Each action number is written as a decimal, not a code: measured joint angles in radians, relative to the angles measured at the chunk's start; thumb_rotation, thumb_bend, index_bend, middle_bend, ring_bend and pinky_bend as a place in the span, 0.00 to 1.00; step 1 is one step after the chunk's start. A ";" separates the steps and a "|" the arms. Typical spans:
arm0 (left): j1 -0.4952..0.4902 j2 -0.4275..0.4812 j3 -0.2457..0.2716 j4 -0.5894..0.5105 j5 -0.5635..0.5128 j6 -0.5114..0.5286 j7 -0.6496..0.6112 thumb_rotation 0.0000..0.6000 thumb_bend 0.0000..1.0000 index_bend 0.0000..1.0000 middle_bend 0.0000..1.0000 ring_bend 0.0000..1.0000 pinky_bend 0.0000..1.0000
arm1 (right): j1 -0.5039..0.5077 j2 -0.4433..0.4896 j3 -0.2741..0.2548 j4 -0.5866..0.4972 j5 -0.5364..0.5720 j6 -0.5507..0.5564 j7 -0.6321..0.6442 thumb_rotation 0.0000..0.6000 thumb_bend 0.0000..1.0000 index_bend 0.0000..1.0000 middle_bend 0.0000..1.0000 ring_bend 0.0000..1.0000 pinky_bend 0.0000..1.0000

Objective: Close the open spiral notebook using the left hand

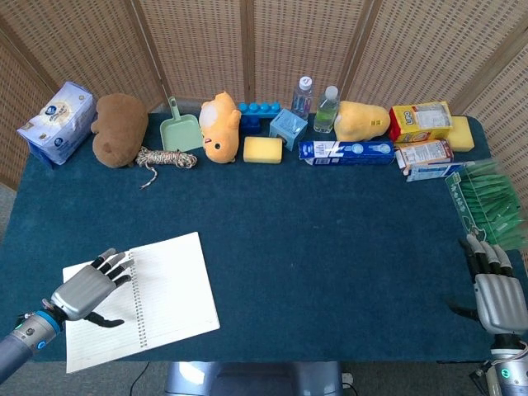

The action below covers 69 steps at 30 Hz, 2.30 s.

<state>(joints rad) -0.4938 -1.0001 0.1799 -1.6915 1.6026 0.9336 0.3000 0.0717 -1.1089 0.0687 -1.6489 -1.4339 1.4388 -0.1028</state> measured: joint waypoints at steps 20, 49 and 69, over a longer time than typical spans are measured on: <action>0.015 -0.049 0.002 0.031 -0.081 -0.047 0.083 0.35 0.05 0.21 0.12 0.01 0.00 | -0.002 0.006 0.000 -0.003 0.004 0.000 0.011 1.00 0.00 0.00 0.00 0.00 0.02; 0.126 -0.064 0.173 0.367 0.500 0.450 -0.326 0.32 0.06 0.00 0.00 0.00 0.00 | 0.001 0.006 -0.002 -0.007 0.009 -0.010 0.009 1.00 0.00 0.00 0.00 0.00 0.02; 0.307 -0.157 0.284 0.707 0.665 0.647 -0.154 0.23 0.06 0.00 0.00 0.00 0.00 | 0.001 0.009 -0.008 -0.018 0.003 -0.013 0.012 1.00 0.00 0.00 0.00 0.00 0.02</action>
<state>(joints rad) -0.1865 -1.1571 0.4638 -0.9845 2.2677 1.5806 0.1458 0.0725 -1.0995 0.0605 -1.6664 -1.4311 1.4258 -0.0904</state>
